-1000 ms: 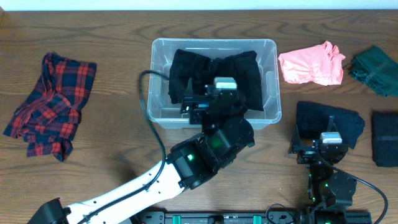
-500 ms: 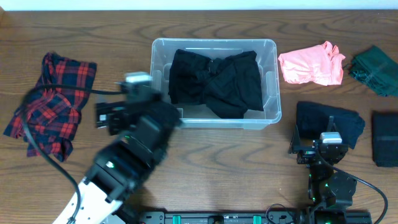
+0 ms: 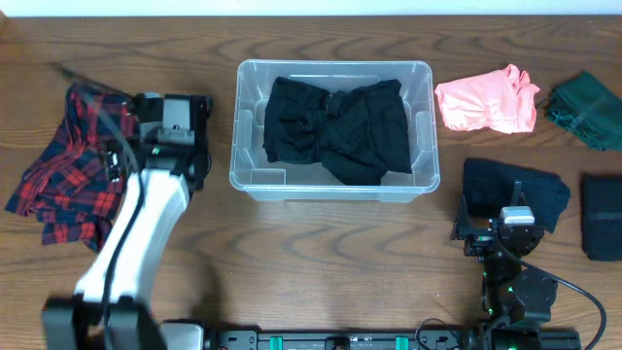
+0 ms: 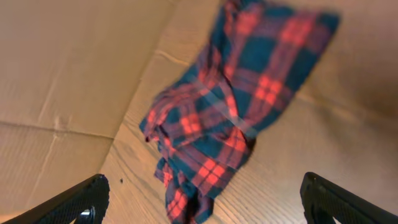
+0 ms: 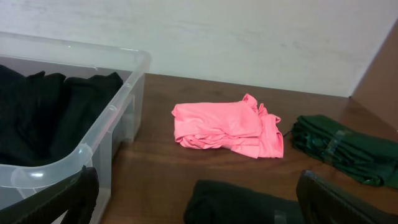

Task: Pack container
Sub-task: 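Move the left gripper back to the red plaid shirt and grasp it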

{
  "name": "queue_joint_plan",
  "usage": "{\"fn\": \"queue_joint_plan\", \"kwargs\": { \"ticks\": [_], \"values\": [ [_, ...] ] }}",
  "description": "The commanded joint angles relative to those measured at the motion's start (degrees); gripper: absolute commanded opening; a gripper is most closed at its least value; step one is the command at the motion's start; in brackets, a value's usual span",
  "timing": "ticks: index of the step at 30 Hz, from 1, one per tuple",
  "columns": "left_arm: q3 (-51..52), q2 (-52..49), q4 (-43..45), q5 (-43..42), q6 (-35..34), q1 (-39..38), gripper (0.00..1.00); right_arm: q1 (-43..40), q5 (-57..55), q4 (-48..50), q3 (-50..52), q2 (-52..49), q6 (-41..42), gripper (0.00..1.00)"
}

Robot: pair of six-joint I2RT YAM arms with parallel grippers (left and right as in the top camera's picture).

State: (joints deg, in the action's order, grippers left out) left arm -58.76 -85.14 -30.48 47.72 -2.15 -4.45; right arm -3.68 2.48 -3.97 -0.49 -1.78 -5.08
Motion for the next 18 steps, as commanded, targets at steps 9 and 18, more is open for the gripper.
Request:
{"fn": "queue_joint_plan", "kwargs": {
  "ticks": [9, 18],
  "values": [
    [-0.72, -17.66, 9.88, -1.73, 17.62, 4.39, 0.98, -0.37, -0.59, -0.13, 0.17, 0.33, -0.55, 0.99],
    [-0.72, -26.43, 16.06, -2.93, 17.55, 10.34, 0.98, -0.37, -0.59, -0.13, 0.17, 0.33, -0.55, 0.99]
  ]
}}
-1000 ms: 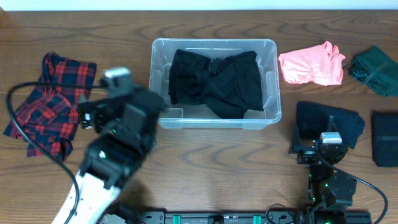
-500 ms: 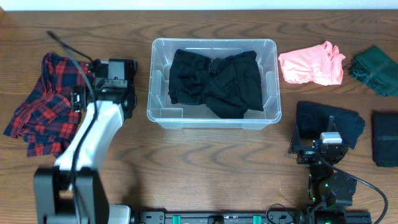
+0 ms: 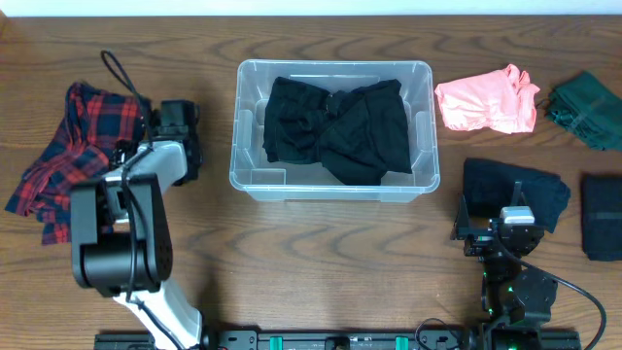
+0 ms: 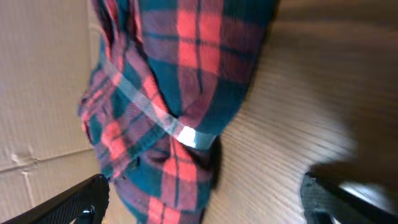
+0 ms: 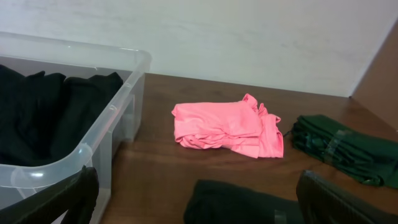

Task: Pack container
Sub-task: 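Move the left gripper back to the red plaid shirt and grasp it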

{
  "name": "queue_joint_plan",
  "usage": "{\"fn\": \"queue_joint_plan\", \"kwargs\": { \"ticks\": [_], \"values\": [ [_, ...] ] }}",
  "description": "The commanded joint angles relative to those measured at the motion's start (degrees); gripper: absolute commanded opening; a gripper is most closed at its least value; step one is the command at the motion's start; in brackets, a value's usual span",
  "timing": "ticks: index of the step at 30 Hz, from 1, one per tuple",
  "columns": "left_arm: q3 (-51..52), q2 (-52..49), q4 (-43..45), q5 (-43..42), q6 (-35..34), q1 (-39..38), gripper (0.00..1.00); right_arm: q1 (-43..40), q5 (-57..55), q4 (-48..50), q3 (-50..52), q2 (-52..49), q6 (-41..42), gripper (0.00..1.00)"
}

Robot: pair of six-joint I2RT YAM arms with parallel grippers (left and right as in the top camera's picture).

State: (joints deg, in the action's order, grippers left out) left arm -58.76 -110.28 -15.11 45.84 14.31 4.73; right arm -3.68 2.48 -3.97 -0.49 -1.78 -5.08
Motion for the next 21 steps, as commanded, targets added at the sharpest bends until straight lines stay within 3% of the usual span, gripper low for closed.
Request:
{"fn": "queue_joint_plan", "kwargs": {
  "ticks": [1, 17, 20, 21],
  "values": [
    [-0.72, -1.75, 1.22, -1.92, 1.11, 1.64, 0.98, -0.37, -0.59, -0.13, 0.17, 0.33, -0.57, 0.99],
    [-0.72, -10.29, 9.94, -4.26, 6.88, 12.63, 0.99, -0.37, -0.59, -0.13, 0.17, 0.33, -0.57, 0.99],
    [-0.72, -10.27, 11.56, -4.24, 6.88, 13.68, 0.82, -0.37, -0.57, -0.13, 0.17, 0.33, -0.55, 0.99],
    [-0.74, -10.27, 11.89, -4.24, 6.88, 13.81, 0.68, -0.37, -0.59, -0.13, 0.17, 0.33, -0.57, 0.99]
  ]
}}
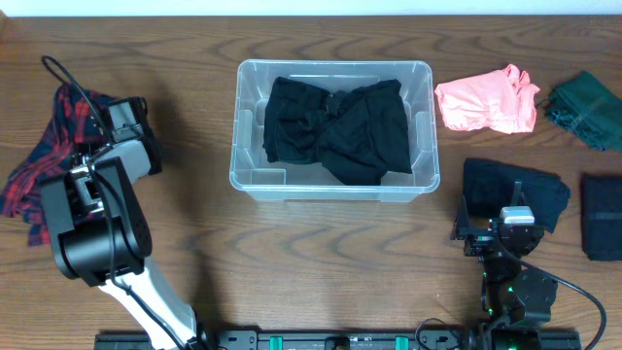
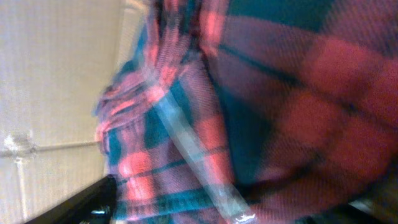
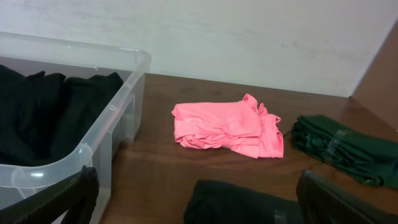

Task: Pack container
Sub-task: 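Move the left gripper back to the red plaid shirt and grasp it, then lift the red plaid shirt with the left gripper and carry it over the bin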

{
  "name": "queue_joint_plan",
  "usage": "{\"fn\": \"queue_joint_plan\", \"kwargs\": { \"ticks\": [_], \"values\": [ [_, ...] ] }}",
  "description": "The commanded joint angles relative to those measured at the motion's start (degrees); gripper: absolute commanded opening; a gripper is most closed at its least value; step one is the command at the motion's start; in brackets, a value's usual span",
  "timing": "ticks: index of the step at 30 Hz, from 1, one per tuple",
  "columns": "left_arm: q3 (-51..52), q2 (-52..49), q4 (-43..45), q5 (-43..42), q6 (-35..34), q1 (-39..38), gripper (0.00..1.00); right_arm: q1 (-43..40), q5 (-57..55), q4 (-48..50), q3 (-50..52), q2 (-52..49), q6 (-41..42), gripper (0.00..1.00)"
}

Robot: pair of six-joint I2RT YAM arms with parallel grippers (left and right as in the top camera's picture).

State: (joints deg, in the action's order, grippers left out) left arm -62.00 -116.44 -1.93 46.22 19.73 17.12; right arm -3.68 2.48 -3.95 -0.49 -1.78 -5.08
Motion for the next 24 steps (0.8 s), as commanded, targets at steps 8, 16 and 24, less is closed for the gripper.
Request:
{"fn": "queue_joint_plan", "kwargs": {
  "ticks": [8, 16, 24],
  "values": [
    [2.49, -3.82, 1.16, -4.66, 1.42, 0.11, 0.29, -0.37, -0.59, -0.15, 0.17, 0.33, -0.57, 0.99],
    [2.45, -0.15, 1.18, -2.12, 1.4, -2.49, 0.06, -0.37, -0.57, -0.15, 0.17, 0.33, -0.55, 0.99],
    [2.38, 13.49, 2.05, -0.13, 1.01, -6.34, 0.06, -0.37, -0.59, -0.15, 0.17, 0.33, -0.55, 0.99]
  ]
}}
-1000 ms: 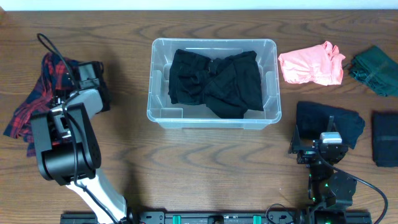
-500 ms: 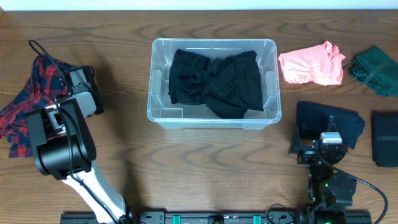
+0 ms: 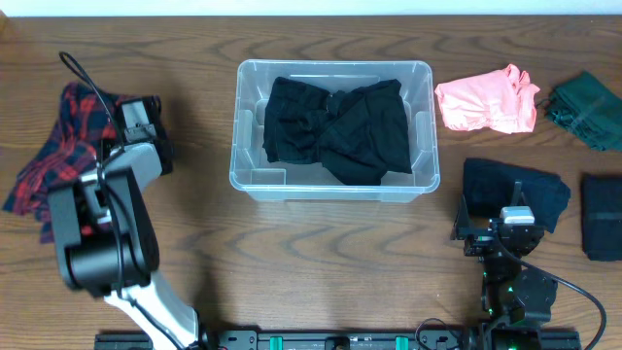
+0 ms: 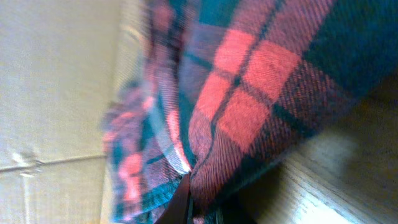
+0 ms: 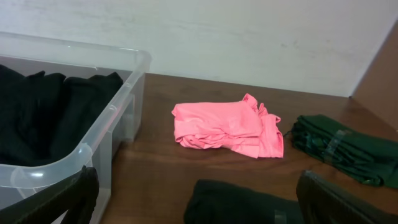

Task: Pack container
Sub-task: 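Lift the red plaid shirt with the left gripper and carry it over the bin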

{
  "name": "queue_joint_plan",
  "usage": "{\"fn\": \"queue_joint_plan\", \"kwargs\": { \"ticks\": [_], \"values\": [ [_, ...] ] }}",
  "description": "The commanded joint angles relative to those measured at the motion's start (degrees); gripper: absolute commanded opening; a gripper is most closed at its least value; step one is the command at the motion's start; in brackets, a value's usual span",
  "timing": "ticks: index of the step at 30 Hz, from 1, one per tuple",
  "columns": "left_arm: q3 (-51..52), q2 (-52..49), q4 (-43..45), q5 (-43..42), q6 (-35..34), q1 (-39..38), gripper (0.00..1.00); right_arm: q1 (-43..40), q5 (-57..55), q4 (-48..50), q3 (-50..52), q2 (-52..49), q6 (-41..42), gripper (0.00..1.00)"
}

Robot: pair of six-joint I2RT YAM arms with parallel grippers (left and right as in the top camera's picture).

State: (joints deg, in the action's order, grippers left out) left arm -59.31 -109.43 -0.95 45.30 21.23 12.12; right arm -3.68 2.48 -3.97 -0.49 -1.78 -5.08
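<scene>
A red and dark plaid cloth (image 3: 58,160) lies at the table's left end and fills the left wrist view (image 4: 261,81). My left gripper (image 3: 117,126) is at the cloth's right edge; its fingers (image 4: 185,198) are pressed together on a fold, so it is shut on the cloth. The clear plastic container (image 3: 428,146) stands mid-table with black clothing (image 3: 335,126) inside. My right gripper (image 3: 496,222) rests low at the front right, open (image 5: 199,208), with nothing between its fingers, over a black folded garment (image 5: 249,205).
A pink garment (image 3: 486,102) lies right of the container, also in the right wrist view (image 5: 227,127). A dark green garment (image 3: 588,109) is at the far right, a black one (image 3: 515,190) before it, another dark one (image 3: 603,216) at the right edge.
My left gripper's fingers were spread at the frame's edges over the plaid cloth; now they are shut on a fold of it. The wrist sits slightly further right. The right arm is unchanged.
My left gripper was open beside the container, facing the plaid cloth from a distance. It then stood closer to the cloth, then right against it, still open. Now it is shut on the cloth. The right arm stayed still throughout.
</scene>
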Motion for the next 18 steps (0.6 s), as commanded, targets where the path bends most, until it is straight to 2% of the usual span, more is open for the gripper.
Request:
{"fn": "queue_joint_plan", "kwargs": {
  "ticks": [1, 10, 14, 18],
  "values": [
    [-0.31, 9.07, 1.33, 0.79, -0.5, -1.9, 0.06, -0.37, -0.59, -0.13, 0.17, 0.33, -0.55, 0.99],
    [-0.31, 28.72, 2.82, 0.55, -0.44, -6.97, 0.06, -0.37, -0.57, -0.13, 0.17, 0.33, -0.57, 0.99],
    [-0.31, 35.91, 4.52, -0.11, 1.73, -12.33, 0.06, -0.37, -0.59, -0.13, 0.17, 0.33, -0.57, 0.99],
    [-0.31, 40.22, 6.51, -3.1, 7.37, -21.11, 0.06, -0.37, -0.57, -0.13, 0.17, 0.31, -0.57, 0.99]
  ]
}}
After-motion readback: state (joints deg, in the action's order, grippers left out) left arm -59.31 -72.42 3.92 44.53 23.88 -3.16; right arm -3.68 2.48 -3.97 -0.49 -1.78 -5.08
